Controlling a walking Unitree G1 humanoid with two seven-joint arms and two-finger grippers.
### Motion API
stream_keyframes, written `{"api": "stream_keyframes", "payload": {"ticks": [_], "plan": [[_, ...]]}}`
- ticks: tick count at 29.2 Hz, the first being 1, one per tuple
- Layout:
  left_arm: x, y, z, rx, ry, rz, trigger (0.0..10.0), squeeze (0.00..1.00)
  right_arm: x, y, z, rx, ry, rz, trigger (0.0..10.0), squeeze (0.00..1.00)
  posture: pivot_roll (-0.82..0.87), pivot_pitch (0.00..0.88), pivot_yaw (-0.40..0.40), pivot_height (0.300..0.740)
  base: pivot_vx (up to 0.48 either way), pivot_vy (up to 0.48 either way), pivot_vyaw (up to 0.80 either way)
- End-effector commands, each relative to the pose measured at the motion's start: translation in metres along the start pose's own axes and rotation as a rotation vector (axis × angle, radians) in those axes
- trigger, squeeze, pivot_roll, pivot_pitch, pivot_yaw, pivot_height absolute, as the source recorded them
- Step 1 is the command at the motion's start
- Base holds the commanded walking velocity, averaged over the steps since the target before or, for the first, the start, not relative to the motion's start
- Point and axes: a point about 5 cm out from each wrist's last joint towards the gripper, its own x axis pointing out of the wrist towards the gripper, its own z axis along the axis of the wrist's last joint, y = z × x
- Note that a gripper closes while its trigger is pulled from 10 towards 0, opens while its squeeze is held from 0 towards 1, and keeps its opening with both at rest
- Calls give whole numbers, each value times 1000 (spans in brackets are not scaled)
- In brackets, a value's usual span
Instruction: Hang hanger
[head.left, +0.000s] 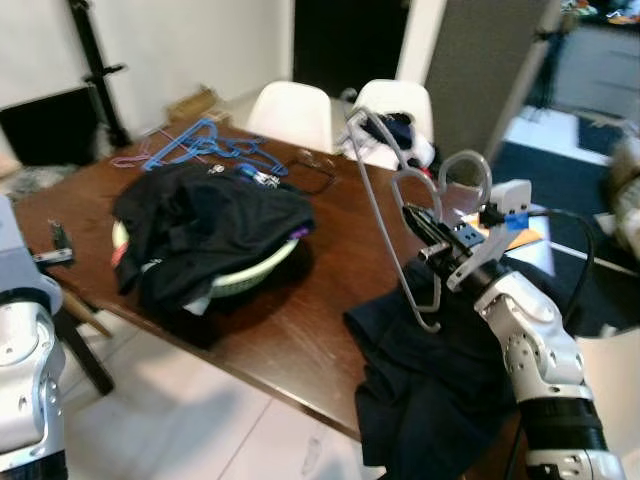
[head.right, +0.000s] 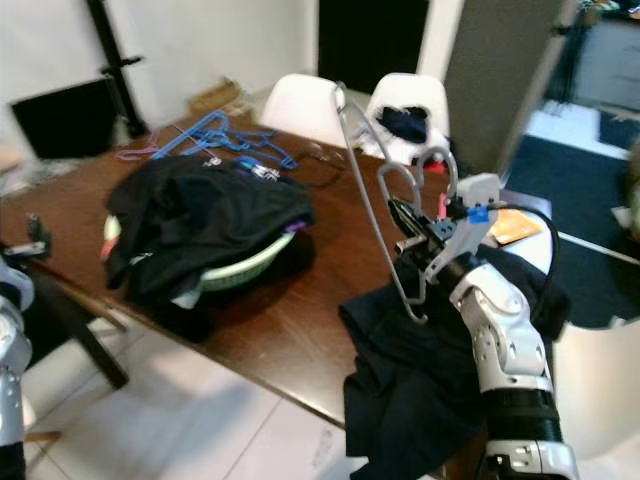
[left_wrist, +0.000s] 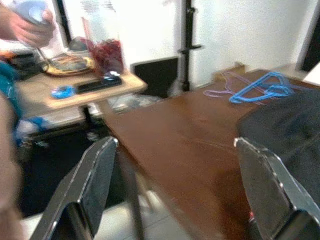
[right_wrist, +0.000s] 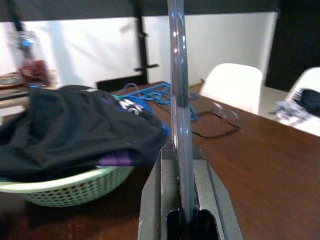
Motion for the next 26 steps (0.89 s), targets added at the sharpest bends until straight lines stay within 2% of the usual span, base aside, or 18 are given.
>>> {"api": "stream_keyframes", "payload": {"ticks": [1,4,5,8,9,10,11,13,15,22,26], "plan": [[12,-8,-10,-85,22,-72,10000,0,-2,-8,1,-11,3,-43,10000,0,103,47,-82,740,0,0,0],[16,-11,-12,-97,26,-93,10000,0,-3,-9,1,-12,4,-49,10000,0,97,47,-83,740,0,0,0],[22,-15,-13,-46,18,-125,10000,0,-3,-12,2,-10,8,-58,10000,0,93,44,-83,740,0,0,0],[29,-18,-15,-1,19,-156,10000,0,-5,-15,3,-6,15,-66,10000,0,88,45,-79,740,0,0,-525],[34,-18,-16,53,9,-168,10000,0,-7,-18,4,-12,23,-76,10000,0,88,45,-79,740,0,0,-788],[34,-18,-16,53,9,-168,10000,0,-7,-18,4,-12,23,-76,10000,0,88,45,-79,740,0,0,-788],[41,-17,-16,67,8,-167,10000,0,-9,-22,5,-17,21,-89,10000,0,81,48,-75,740,0,0,-788],[41,-17,-16,67,8,-167,10000,0,-9,-22,5,-17,21,-89,10000,0,81,48,-75,740,0,0,-788],[51,-13,-17,72,24,-142,10000,0,-14,-27,9,-38,16,-111,10000,0,68,46,-70,740,0,0,-338],[55,-14,-20,72,42,-142,10000,0,-18,-31,12,-56,10,-128,10000,0,62,48,-69,740,0,0,0],[52,-28,-25,66,55,-229,10000,0,-18,-32,14,-61,7,-132,10000,0,61,53,-68,740,0,0,0]]}}
